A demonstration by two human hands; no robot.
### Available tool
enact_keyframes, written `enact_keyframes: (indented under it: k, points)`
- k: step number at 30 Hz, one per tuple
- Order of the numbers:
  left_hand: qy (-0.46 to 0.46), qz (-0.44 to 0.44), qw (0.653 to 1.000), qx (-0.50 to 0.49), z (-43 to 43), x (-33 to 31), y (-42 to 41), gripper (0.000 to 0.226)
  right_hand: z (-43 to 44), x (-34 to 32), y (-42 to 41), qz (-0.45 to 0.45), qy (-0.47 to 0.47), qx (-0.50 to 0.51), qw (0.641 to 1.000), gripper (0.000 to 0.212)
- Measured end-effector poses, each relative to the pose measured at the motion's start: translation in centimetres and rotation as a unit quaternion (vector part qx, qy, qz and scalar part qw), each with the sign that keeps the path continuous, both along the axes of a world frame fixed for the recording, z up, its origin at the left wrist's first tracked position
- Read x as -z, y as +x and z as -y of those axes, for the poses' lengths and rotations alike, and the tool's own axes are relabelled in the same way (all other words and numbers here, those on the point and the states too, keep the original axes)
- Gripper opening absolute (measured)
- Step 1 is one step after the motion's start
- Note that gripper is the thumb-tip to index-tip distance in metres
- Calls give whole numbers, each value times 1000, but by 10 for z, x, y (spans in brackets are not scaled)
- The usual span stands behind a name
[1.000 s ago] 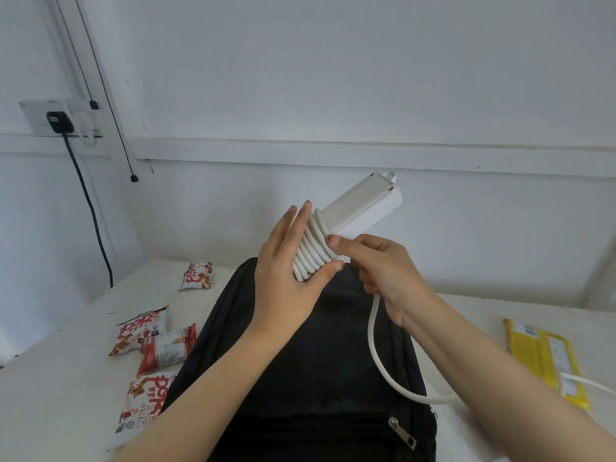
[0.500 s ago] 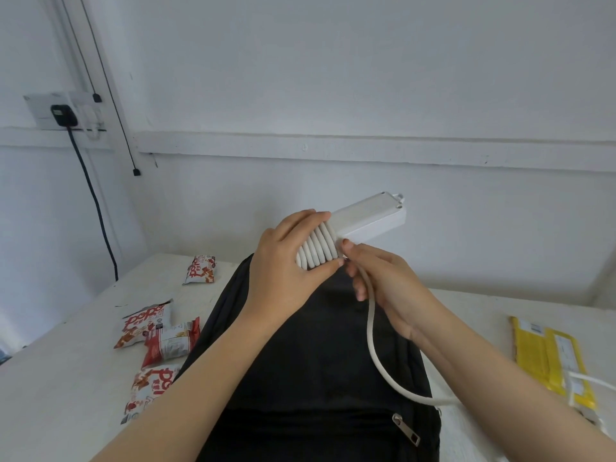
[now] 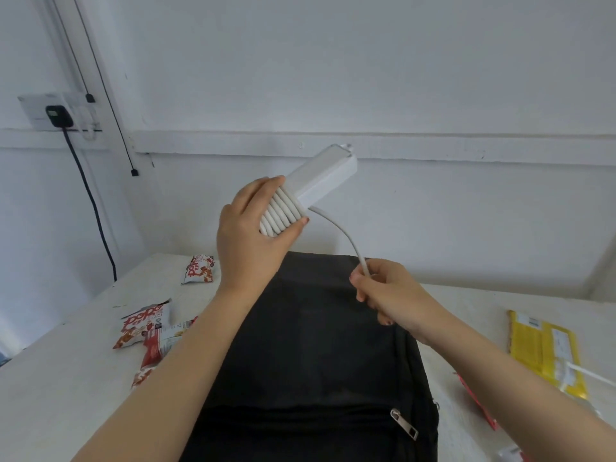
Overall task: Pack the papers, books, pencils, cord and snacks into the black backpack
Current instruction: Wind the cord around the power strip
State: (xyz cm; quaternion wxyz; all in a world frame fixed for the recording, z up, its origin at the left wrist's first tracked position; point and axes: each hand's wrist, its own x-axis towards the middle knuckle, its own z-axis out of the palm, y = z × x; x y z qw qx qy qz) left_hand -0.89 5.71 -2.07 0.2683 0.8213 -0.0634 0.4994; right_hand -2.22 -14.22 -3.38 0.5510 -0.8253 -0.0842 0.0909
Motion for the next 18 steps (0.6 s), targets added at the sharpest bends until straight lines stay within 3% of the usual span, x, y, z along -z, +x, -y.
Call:
enact_keyframes:
  k: [2,4,6,8,10,14,18]
  points:
    - [-7,0,1000,-18,-7,-4,3,62,6,-4,-3,41,-71,-2,997,16]
    - [8,-5,999,-36,-12,-5,7,63,12,-10,-9,159,-210,-15,965,18]
    - [20,-16,998,-49,-15,-4,11,63,16,-19,-19,311,-369,-1,876,15]
    - [18,-25,998,-47,-16,-1,13,62,18,-28,-26,444,-438,7,782,19]
    - [26,-29,998,-41,-14,3,13,62,21,-42,-31,501,-456,-12,736,29]
    - [34,-38,998,-20,-1,9,15,62,23,-63,-39,577,-458,-73,672,28]
    - [34,-31,999,9,15,6,18,62,19,-72,-50,604,-458,-114,641,26]
